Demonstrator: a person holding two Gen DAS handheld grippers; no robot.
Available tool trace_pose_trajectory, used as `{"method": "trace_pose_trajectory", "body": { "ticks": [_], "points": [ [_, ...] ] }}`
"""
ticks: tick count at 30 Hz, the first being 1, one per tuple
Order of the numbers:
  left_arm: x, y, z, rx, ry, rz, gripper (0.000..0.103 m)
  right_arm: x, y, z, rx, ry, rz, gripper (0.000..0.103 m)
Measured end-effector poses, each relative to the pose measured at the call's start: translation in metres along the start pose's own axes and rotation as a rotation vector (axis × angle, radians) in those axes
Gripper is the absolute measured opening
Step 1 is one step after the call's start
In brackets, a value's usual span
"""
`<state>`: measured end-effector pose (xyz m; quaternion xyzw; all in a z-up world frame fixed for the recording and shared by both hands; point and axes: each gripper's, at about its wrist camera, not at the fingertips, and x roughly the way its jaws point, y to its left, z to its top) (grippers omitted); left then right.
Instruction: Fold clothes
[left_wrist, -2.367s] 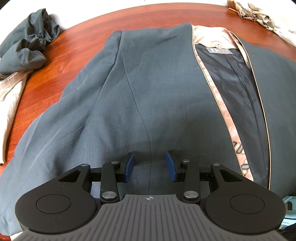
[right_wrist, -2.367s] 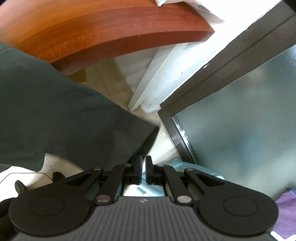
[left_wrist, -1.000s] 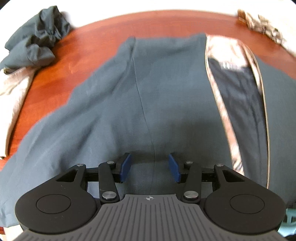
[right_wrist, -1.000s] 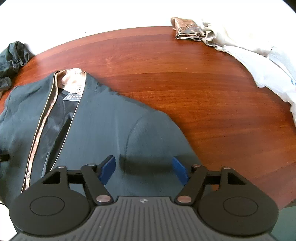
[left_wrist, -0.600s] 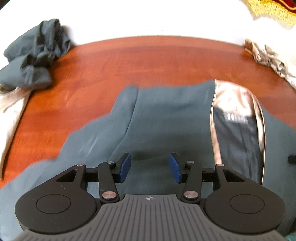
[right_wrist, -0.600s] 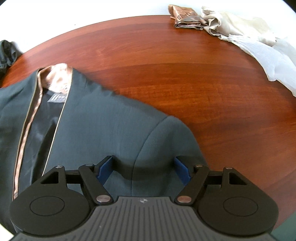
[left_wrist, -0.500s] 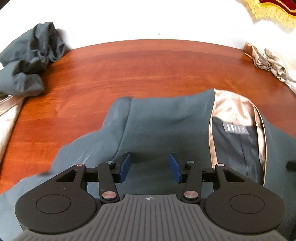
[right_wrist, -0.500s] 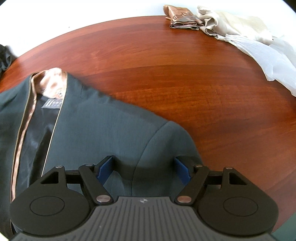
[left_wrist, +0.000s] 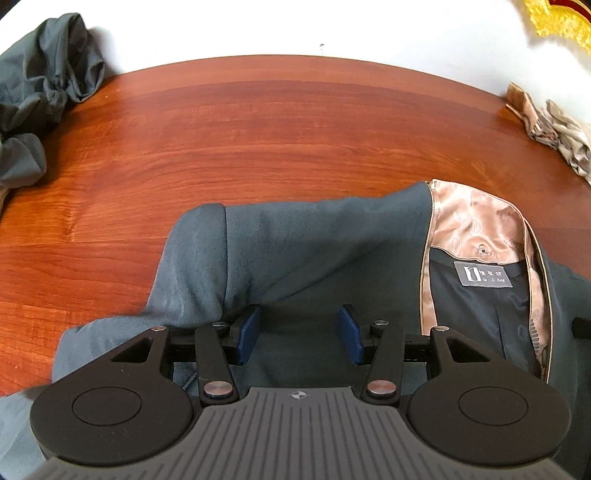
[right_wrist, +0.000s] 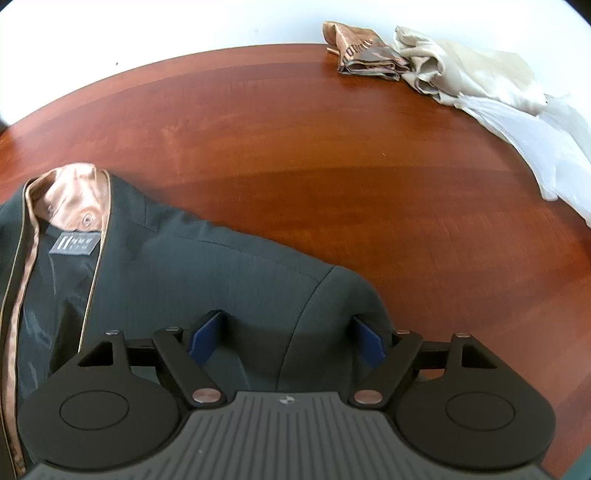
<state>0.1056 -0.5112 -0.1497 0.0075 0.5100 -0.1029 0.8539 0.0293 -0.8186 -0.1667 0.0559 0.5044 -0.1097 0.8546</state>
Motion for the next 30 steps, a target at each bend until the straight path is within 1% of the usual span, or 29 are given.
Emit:
{"method": "trace_pose_trajectory", "body": {
  "ticks": [3, 5, 9, 12, 14, 20, 21, 26, 27, 30],
  "points": [
    [0.002, 0.004, 0.007, -0.020, 0.008, -0.007, 0.049, 0.011, 0.004, 0.019, -0.009, -0.001, 0.002, 0.084],
    [0.006, 0.007, 0.017, -0.029, 0.020, -0.004, 0.049, 0.020, 0.006, 0.032, -0.009, -0.004, 0.002, 0.086],
    [0.013, 0.004, 0.033, -0.034, 0.016, -0.001, 0.049, 0.035, 0.013, 0.061, -0.013, -0.011, 0.004, 0.086],
    [0.018, 0.010, 0.043, -0.026, 0.010, 0.002, 0.049, 0.046, 0.019, 0.081, -0.021, -0.019, 0.007, 0.086],
    [0.022, 0.015, 0.051, -0.015, 0.004, 0.006, 0.049, 0.057, 0.026, 0.101, -0.033, -0.024, 0.009, 0.086],
    [0.041, 0.034, 0.086, 0.016, -0.007, -0.001, 0.049, 0.088, 0.044, 0.155, -0.065, -0.035, 0.019, 0.087],
    [0.048, 0.038, 0.099, 0.026, -0.010, -0.002, 0.049, 0.093, 0.047, 0.165, -0.070, -0.038, 0.020, 0.087],
    [0.071, 0.041, 0.136, 0.063, -0.022, 0.014, 0.049, 0.117, 0.060, 0.206, -0.093, -0.054, 0.024, 0.087],
    [0.071, 0.041, 0.137, 0.067, -0.030, 0.013, 0.049, 0.124, 0.063, 0.217, -0.099, -0.058, 0.027, 0.088],
    [0.083, 0.041, 0.158, 0.078, -0.041, 0.027, 0.050, 0.143, 0.070, 0.250, -0.115, -0.072, 0.037, 0.088]
  ]
}}
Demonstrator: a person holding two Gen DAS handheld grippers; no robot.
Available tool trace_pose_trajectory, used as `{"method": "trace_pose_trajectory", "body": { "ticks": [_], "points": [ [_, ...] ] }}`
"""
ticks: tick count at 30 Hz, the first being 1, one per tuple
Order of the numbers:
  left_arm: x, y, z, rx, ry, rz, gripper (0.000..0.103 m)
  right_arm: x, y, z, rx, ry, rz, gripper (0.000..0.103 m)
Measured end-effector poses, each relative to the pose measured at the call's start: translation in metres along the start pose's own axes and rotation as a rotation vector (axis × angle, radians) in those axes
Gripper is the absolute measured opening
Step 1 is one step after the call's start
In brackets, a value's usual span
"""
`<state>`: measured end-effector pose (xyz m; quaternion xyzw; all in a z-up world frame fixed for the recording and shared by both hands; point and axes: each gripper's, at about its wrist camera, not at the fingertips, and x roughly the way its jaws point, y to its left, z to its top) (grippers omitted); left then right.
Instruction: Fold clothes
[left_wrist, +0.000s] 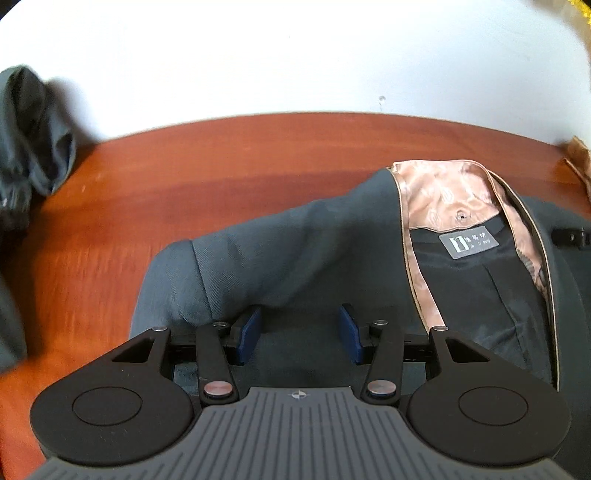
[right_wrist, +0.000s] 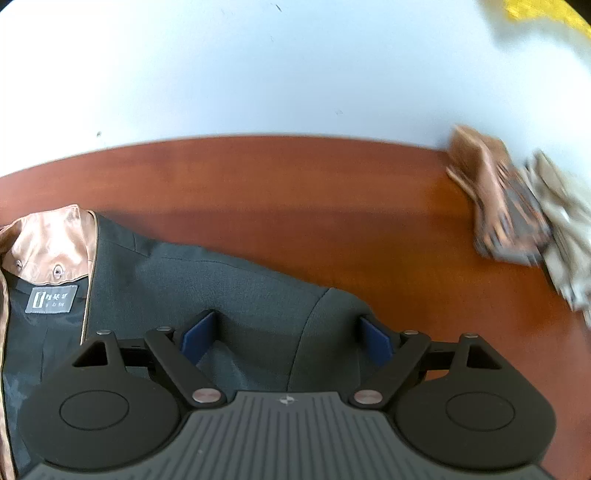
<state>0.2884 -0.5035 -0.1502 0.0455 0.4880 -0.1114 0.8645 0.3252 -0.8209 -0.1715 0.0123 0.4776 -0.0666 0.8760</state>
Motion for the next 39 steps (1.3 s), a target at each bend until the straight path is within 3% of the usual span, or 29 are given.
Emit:
{"method": "trace_pose_trajectory", "body": {
  "ticks": [8, 15, 21, 25, 34, 39],
  "points": [
    [0.030, 0.014, 0.043, -0.011, -0.067, -0.009, 0.050, 0.042, 0.004, 0.058, -0.037, -0.036, 0.034, 0.090],
    [0.051, 0.008, 0.068, 0.000, -0.097, 0.067, 0.050, 0.061, 0.009, 0.082, -0.055, -0.073, 0.043, 0.091],
    [0.049, 0.003, 0.073, 0.013, -0.102, 0.069, 0.052, 0.067, 0.013, 0.092, -0.070, -0.077, 0.035, 0.091],
    [0.029, 0.000, 0.068, 0.031, -0.155, 0.052, 0.053, 0.053, 0.008, 0.090, -0.057, -0.099, 0.063, 0.090],
    [-0.026, 0.010, 0.046, 0.028, -0.164, -0.017, 0.054, -0.011, 0.007, 0.076, -0.122, -0.127, 0.091, 0.090],
    [-0.067, 0.012, 0.023, 0.020, -0.187, -0.031, 0.054, -0.070, 0.018, 0.041, -0.161, -0.140, 0.110, 0.090]
  ]
}}
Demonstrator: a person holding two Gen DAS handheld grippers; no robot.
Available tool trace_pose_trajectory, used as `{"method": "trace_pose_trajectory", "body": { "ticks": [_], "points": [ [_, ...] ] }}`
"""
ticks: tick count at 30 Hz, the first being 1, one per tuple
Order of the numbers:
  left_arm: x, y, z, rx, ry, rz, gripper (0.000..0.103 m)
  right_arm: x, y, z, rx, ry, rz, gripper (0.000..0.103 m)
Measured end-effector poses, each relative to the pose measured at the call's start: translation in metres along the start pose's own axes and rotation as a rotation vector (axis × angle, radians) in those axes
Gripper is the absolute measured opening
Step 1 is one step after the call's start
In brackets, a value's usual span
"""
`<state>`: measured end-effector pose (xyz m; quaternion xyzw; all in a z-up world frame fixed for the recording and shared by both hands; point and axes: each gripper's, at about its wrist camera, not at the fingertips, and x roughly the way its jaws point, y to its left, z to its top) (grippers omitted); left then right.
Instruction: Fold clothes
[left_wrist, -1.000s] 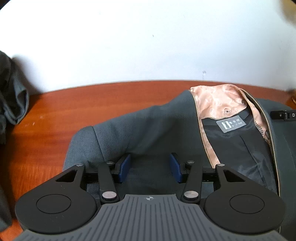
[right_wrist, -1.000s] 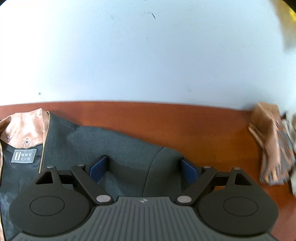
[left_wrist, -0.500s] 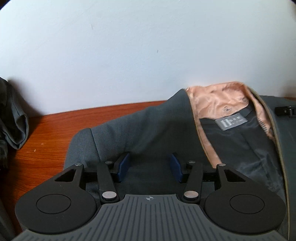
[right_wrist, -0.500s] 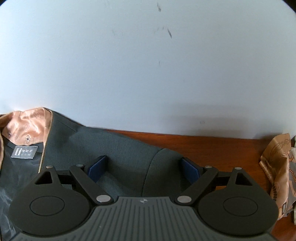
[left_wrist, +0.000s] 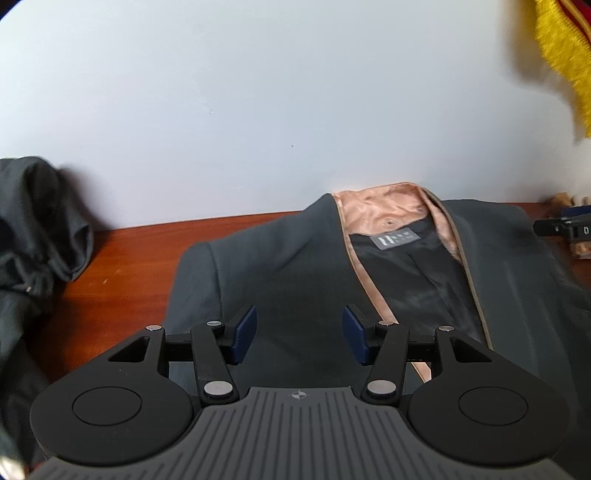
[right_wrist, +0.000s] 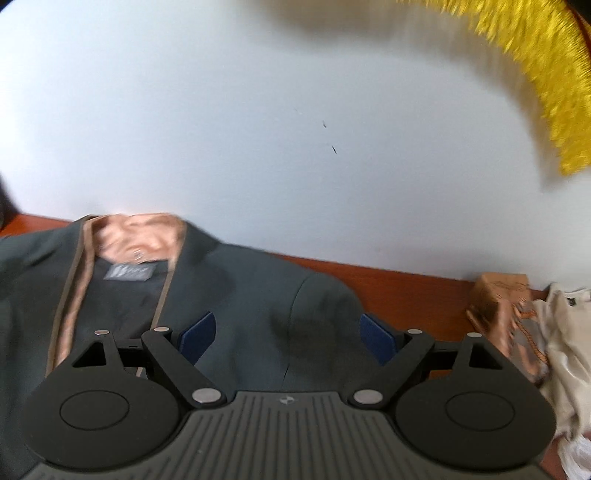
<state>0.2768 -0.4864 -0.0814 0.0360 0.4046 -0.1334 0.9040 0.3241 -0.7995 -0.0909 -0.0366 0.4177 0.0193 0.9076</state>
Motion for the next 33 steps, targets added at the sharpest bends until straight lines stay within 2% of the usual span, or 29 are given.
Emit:
{"method": "trace_pose_trajectory", "body": {
  "ticks": [7, 13, 17, 21, 33],
  "points": [
    [-0.062, -0.004, -0.026, 0.017, -0.030, -0.043, 0.054, -0.081, 0.021, -0.037, -0.029, -0.004, 0.034, 0.090],
    [-0.089, -0.013, -0.055, 0.011, -0.005, -0.097, 0.054, -0.118, 0.043, -0.077, -0.030, 0.003, 0.037, 0.090],
    [-0.093, -0.016, -0.071, -0.009, 0.016, -0.137, 0.054, -0.136, 0.053, -0.110, -0.032, 0.020, 0.038, 0.091],
    [-0.089, -0.032, -0.085, 0.014, 0.048, -0.197, 0.054, -0.155, 0.056, -0.145, -0.001, 0.043, 0.040, 0.091],
    [-0.051, -0.092, -0.087, 0.126, 0.073, -0.308, 0.054, -0.202, 0.066, -0.254, 0.115, 0.115, 0.016, 0.091]
  ]
}}
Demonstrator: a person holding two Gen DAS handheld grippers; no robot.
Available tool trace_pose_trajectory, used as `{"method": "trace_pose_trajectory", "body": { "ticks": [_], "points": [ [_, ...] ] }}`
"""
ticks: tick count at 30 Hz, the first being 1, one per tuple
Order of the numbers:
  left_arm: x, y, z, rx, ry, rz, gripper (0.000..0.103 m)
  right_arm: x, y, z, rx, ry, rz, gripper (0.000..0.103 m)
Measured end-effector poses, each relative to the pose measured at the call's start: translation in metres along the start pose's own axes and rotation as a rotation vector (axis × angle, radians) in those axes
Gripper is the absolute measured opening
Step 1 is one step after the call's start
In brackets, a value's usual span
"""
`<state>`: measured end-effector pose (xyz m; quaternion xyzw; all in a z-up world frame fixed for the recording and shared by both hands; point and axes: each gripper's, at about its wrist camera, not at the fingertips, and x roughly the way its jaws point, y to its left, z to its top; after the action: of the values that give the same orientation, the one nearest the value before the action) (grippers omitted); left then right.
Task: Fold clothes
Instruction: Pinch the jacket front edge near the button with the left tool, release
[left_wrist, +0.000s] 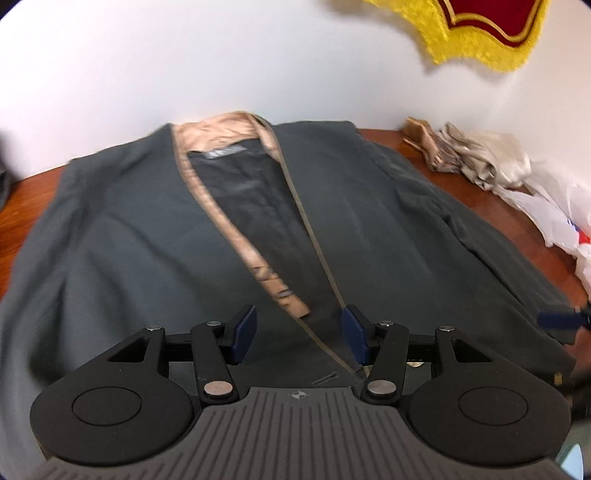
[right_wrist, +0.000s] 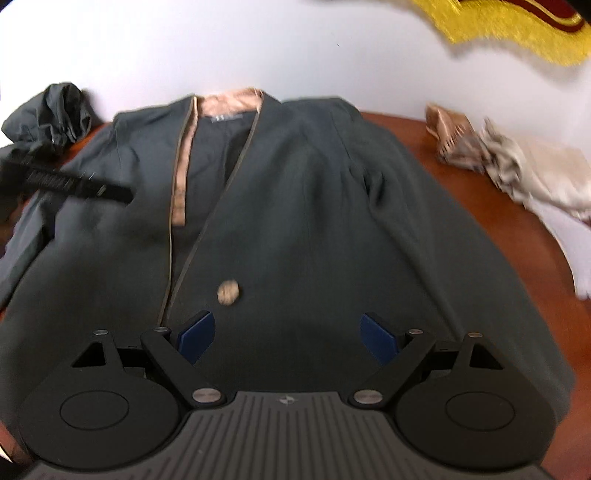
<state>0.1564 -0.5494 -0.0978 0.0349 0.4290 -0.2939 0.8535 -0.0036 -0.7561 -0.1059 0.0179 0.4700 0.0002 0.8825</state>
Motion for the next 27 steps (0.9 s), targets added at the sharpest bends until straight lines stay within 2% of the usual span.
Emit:
{"method": "trace_pose_trajectory", "body": {
  "ticks": [9, 13, 27],
  "points": [
    [0.047, -0.024, 0.024, 0.041, 0.015, -0.018, 0.049, -0.017, 0.007, -0.059, 0.041, 0.022, -0.010, 0.091],
    [0.074, -0.028, 0.034, 0.043, 0.040, -0.012, 0.043, -0.025, 0.005, -0.074, 0.092, 0.019, -0.010, 0.091],
    [0.125, -0.021, 0.072, 0.027, 0.058, 0.020, 0.024, -0.045, -0.012, -0.115, 0.208, 0.030, -0.052, 0.091]
  ]
}}
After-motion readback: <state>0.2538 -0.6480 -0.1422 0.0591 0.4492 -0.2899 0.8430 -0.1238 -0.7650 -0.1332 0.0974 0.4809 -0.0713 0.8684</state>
